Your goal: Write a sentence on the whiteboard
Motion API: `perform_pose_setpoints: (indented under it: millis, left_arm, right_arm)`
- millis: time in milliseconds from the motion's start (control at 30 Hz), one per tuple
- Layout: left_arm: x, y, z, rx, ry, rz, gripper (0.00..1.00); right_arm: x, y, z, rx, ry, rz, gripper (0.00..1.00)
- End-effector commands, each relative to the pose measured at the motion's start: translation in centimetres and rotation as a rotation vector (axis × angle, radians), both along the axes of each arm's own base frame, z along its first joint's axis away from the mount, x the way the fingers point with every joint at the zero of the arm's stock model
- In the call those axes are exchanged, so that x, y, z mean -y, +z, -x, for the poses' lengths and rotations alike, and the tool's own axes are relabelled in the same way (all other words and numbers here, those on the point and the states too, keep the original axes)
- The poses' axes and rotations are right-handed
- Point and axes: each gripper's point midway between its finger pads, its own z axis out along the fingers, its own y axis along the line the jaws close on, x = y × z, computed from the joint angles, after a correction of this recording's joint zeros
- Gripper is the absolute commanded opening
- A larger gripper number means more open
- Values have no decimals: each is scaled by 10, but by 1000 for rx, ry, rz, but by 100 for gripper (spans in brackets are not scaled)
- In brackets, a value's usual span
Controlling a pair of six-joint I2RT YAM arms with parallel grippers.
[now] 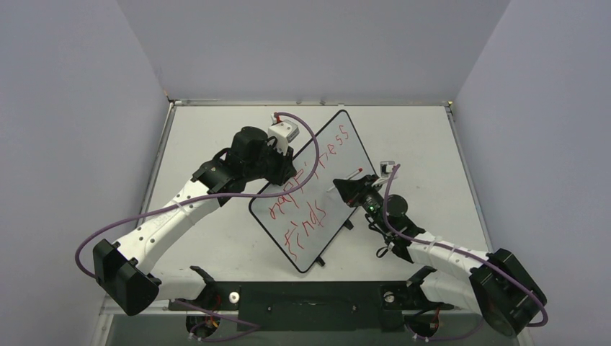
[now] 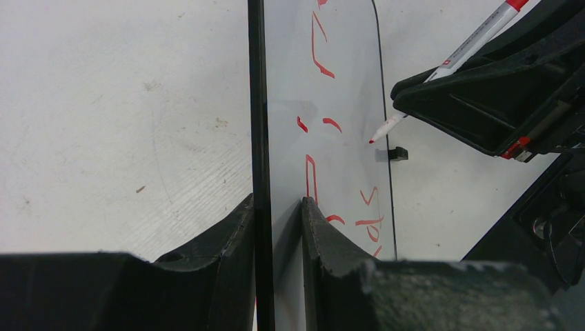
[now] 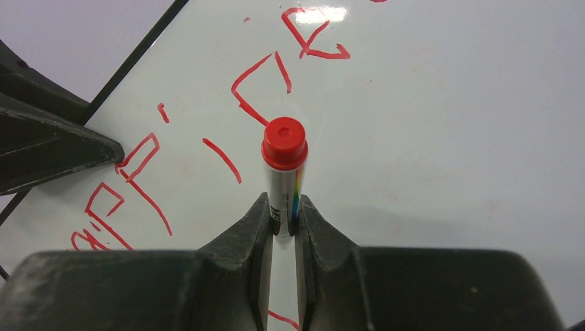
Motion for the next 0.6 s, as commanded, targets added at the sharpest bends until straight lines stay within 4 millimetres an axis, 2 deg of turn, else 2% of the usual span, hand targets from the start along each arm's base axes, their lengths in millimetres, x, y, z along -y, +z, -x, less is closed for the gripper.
perform_pose_setpoints:
  millis: [0,200,567]
  left_arm:
    - [-12,16,-8,111,9,-40,0]
    - [-12,17,-8,115,10,-39,0]
    - [-11,15,-7,112,8,-40,0]
  right_arm:
    - [5,16,-10,48,-50,-66,0]
    - [6,8,-14,34,-63,-55,0]
    - [8,-23,-15,-28,-71,-18,0]
